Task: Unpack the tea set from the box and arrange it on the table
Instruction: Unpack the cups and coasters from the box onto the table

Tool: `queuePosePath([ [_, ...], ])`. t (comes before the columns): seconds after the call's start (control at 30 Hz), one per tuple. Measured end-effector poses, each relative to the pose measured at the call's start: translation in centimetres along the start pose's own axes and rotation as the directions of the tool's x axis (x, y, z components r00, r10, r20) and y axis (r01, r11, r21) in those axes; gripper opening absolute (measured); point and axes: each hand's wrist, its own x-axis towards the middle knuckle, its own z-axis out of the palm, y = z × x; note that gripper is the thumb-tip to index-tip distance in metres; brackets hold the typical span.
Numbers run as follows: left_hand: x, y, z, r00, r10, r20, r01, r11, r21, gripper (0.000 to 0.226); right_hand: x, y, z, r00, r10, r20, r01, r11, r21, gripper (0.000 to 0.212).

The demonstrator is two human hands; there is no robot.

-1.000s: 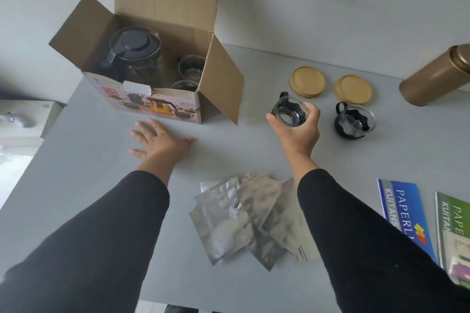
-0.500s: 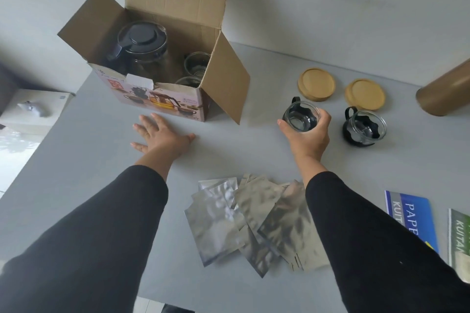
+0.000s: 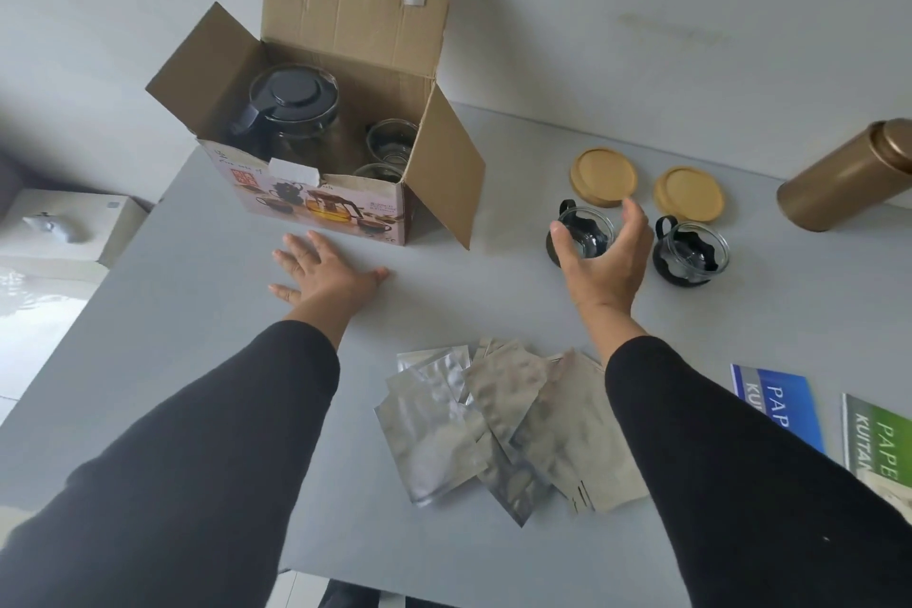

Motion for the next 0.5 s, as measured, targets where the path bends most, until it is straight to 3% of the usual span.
queuePosePath([
  [0.17,-0.4,-0.1,-1.1,0.999,0.005,0.038,-0.004,1.0,-0.015,0.116,-0.7,-6.3,2.5,0.985,-0.17,0.014,0.168,0.983,0.078,0.069],
  [0.3,0.0,-0.2,-2.6,0.995,0.013,0.1,-0.021,0.997,0.074,0.13,-0.8,-12.2,5.6,0.902,-0.427,0.072,0.421,0.903,0.083,0.049],
  [0.4,0.6,-0.7,-2.9,0.99,0.052,0.133,-0.066,0.993,0.102,0.136,-0.5,-16.2,7.8,0.824,-0.498,0.272,0.517,0.856,0.001,0.035],
  [0.5,0.9,-0.8,-2.7,0.989,0.061,0.132,-0.074,0.993,0.097,0.135,-0.6,-19.7,10.9,0.735,-0.355,0.578,0.55,0.81,-0.201,0.036],
])
